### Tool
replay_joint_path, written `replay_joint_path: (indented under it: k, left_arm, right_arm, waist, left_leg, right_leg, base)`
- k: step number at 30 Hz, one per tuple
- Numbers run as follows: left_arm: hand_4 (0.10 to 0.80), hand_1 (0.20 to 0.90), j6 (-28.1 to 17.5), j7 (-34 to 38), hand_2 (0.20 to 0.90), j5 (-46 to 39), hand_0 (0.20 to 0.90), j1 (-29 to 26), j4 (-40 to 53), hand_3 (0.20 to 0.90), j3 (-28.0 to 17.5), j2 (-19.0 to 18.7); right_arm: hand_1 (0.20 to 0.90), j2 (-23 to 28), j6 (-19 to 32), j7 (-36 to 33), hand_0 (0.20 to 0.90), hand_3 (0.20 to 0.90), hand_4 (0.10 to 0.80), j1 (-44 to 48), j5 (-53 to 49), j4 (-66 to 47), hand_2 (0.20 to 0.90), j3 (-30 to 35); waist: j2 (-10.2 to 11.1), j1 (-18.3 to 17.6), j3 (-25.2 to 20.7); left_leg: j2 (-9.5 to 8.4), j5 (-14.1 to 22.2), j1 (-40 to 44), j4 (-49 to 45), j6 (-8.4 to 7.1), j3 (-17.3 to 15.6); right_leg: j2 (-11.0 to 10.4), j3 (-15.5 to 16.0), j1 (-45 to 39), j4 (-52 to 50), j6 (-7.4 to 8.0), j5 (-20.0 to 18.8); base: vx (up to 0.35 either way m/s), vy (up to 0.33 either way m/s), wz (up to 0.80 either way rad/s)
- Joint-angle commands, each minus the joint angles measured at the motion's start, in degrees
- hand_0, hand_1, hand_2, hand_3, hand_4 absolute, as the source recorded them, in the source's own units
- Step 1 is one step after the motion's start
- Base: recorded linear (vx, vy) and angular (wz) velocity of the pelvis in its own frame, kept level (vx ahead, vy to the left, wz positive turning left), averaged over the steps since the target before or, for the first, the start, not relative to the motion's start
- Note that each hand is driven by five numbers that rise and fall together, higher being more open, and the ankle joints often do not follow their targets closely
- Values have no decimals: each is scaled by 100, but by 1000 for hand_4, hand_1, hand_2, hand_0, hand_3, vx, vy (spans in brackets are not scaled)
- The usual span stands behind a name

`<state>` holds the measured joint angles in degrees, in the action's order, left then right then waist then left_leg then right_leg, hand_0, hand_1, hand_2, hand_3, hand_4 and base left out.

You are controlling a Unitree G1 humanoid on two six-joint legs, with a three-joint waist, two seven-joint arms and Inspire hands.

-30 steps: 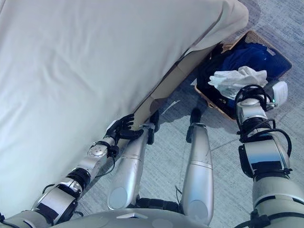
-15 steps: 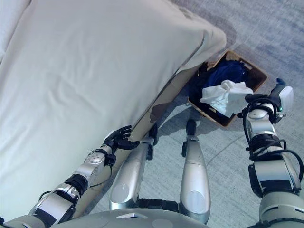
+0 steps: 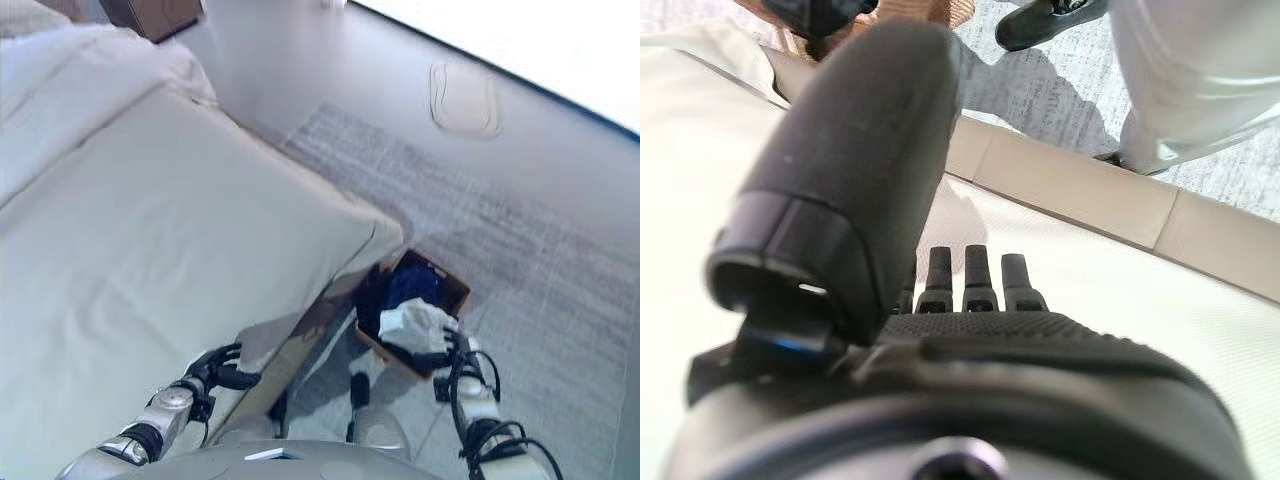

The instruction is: Pick up the clothes from the bed and place them into the basket

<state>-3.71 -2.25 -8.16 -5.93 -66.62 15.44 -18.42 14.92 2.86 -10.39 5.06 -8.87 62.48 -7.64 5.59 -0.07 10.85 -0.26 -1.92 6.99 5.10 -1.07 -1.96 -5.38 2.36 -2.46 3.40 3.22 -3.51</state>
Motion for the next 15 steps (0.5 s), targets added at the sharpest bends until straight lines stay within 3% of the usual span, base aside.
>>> replay_joint_path:
  k: [1,2,8,15]
  left_arm:
    - [800,900,-176,-176,900,264,900,124,-295,900,-100,126]
    - [800,900,-126,-185,900,243,900,133,-328,900,-123,164]
    - [800,900,-86,-231,900,155,900,217,-458,900,-193,321]
    - [800,900,-168,-314,900,242,900,255,-497,900,-93,466]
  right_arm:
    - [900,254,546,135,900,900,800,51,162,2,900,-61]
    - [900,182,705,142,900,900,800,-11,289,28,900,-106]
    - [900,-19,588,250,900,900,800,-187,860,403,900,-311]
    - [900,-114,573,237,900,900,800,-228,919,637,900,-449]
  waist:
    - [-279,60,-406]
    - [-299,41,-464]
    - [-353,-19,-567]
    - [-365,-15,-598]
  left_leg:
    - [-128,466,-205,-221,216,-11]
    - [-133,468,-131,-183,212,-35]
    - [-112,485,4,-122,211,-129]
    - [-106,505,75,-125,220,-95]
  right_leg:
    - [120,165,140,-304,228,68]
    - [121,189,65,-267,221,88]
    - [141,244,-119,-204,171,183]
    - [174,258,-255,-152,127,234]
  base:
    - [40,64,-3]
    - [32,57,-2]
    - [6,28,0]
    - [-1,-7,4]
